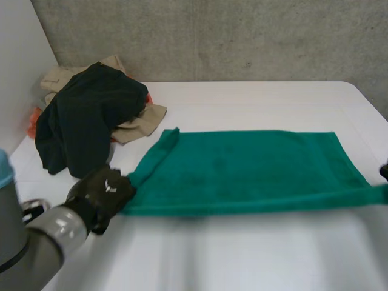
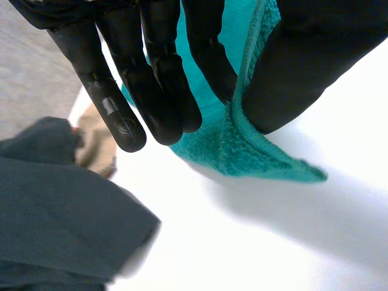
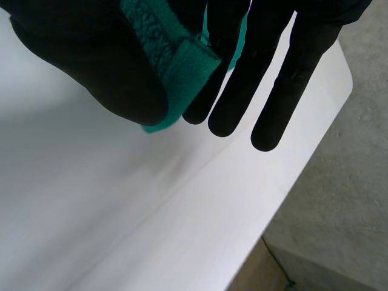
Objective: Fold the laundry.
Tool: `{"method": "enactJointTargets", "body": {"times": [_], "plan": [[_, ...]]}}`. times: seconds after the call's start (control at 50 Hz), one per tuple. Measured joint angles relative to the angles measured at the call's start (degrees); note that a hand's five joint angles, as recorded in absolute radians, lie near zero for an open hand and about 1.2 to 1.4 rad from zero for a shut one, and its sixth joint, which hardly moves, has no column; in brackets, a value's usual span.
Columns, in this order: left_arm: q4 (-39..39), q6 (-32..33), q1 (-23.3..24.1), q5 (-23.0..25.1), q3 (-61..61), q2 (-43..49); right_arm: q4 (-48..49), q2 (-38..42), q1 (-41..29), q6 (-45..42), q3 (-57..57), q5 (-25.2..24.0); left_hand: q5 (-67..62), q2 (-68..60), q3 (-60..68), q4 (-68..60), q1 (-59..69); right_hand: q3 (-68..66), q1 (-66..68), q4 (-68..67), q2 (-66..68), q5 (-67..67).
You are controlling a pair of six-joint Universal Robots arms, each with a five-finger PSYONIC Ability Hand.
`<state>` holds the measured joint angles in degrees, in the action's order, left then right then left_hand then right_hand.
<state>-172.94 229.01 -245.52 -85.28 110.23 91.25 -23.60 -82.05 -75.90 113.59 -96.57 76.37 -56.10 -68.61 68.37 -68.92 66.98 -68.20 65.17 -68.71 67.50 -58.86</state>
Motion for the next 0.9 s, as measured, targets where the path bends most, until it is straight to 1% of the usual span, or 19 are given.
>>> {"method": "enactJointTargets", "body": {"times": [0.06, 0.12, 0.18, 0.24, 0.36, 0.44, 0.52, 0.56, 0.58, 0.62, 0.64, 0.7, 0.74, 0.8, 0.9], "plan": [[2.63, -0.1, 0.13, 0.12, 0.26, -1.39, -0.71, -2.16, 1.62, -2.52, -1.66, -0.54, 0.0, 0.0, 0.0, 0.0, 0.0, 0.0, 0.0, 0.0, 0.0, 0.0], [1.11, -0.36, 0.24, -0.01, -1.51, 0.97, 1.15, -2.02, 2.01, -1.33, -1.68, -0.96, 0.0, 0.0, 0.0, 0.0, 0.0, 0.0, 0.0, 0.0, 0.0, -0.02], [-2.82, -0.58, 0.32, -0.24, -4.62, 5.52, 4.64, 0.46, 1.24, 1.98, -0.47, -1.05, 0.0, 0.0, 0.0, 0.0, 0.0, 0.0, 0.0, 0.0, 0.0, 0.0], [-8.1, -0.67, 0.39, -0.5, -9.17, 11.92, 9.25, 4.94, -0.93, 6.2, 1.93, -0.62, 0.0, 0.0, 0.0, 0.0, 0.0, 0.0, 0.0, 0.0, 0.0, -0.01], [-14.64, -0.29, 0.43, -0.48, -19.36, 22.45, 15.29, 12.69, -6.49, 10.58, 9.17, 2.18, 0.0, 0.0, 0.0, -0.01, 0.0, 0.0, 0.0, 0.0, 0.0, -0.04], [-17.97, 0.0, 0.33, -0.47, -33.53, 29.61, 19.82, 17.15, -11.57, 13.94, 20.06, 6.67, 0.0, 0.0, 0.0, -0.04, 0.0, 0.0, 0.0, 0.0, 0.0, -0.03], [-21.12, -0.13, 0.21, -0.51, -47.15, 34.12, 26.52, 18.54, -14.95, 19.75, 30.97, 10.33, 0.0, 0.0, 0.01, -0.05, 0.0, 0.0, 0.0, 0.0, 0.0, -0.04], [-25.0, -0.55, 0.15, -0.67, -54.16, 34.94, 31.14, 18.22, -15.89, 23.57, 35.25, 11.54, 0.0, 0.0, 0.01, -0.05, 0.0, 0.0, 0.0, 0.0, 0.0, -0.03], [-28.16, -1.05, 0.12, -0.86, -57.59, 35.07, 34.76, 17.56, -16.28, 26.3, 37.44, 12.14, 0.0, -0.01, 0.01, -0.05, 0.0, 0.0, 0.0, 0.0, 0.0, -0.03], [-33.14, -2.0, 0.05, -1.25, -61.38, 34.87, 39.5, 16.32, -16.54, 29.65, 39.39, 12.7, 0.0, -0.01, 0.01, -0.05, 0.0, 0.0, 0.0, 0.0, 0.0, -0.04], [-37.08, -2.87, -0.02, -1.66, -63.47, 34.53, 43.04, 15.14, -16.57, 31.97, 40.32, 12.95, 0.0, -0.01, 0.01, -0.05, 0.0, 0.0, 0.0, 0.0, 0.0, -0.03], [-42.89, -4.45, -0.19, -2.61, -65.28, 33.74, 48.12, 13.04, -16.36, 35.1, 40.94, 13.03, -0.42, 0.0, 0.01, -0.06, 0.0, 0.0, 0.0, 0.0, 0.0, -0.03], [-44.88, -5.32, -0.28, -3.23, -65.16, 33.2, 50.03, 12.02, -16.16, 36.27, 40.81, 12.89, -0.59, -0.01, 0.01, -0.06, 0.0, 0.0, 0.0, 0.0, 0.0, -0.03], [-44.56, -6.49, -0.4, -3.95, -62.57, 32.57, 49.84, 11.85, -15.99, 36.79, 39.9, 12.24, -0.59, -0.01, 0.01, -0.06, 0.0, -0.01, 0.0, 0.0, 0.0, -0.03], [-41.85, -8.38, -0.59, -4.2, -55.54, 31.64, 46.34, 13.21, -15.95, 36.51, 37.59, 10.15, -0.59, -0.01, 0.01, -0.06, 0.0, -0.01, 0.0, 0.0, 0.0, -0.03]]}}
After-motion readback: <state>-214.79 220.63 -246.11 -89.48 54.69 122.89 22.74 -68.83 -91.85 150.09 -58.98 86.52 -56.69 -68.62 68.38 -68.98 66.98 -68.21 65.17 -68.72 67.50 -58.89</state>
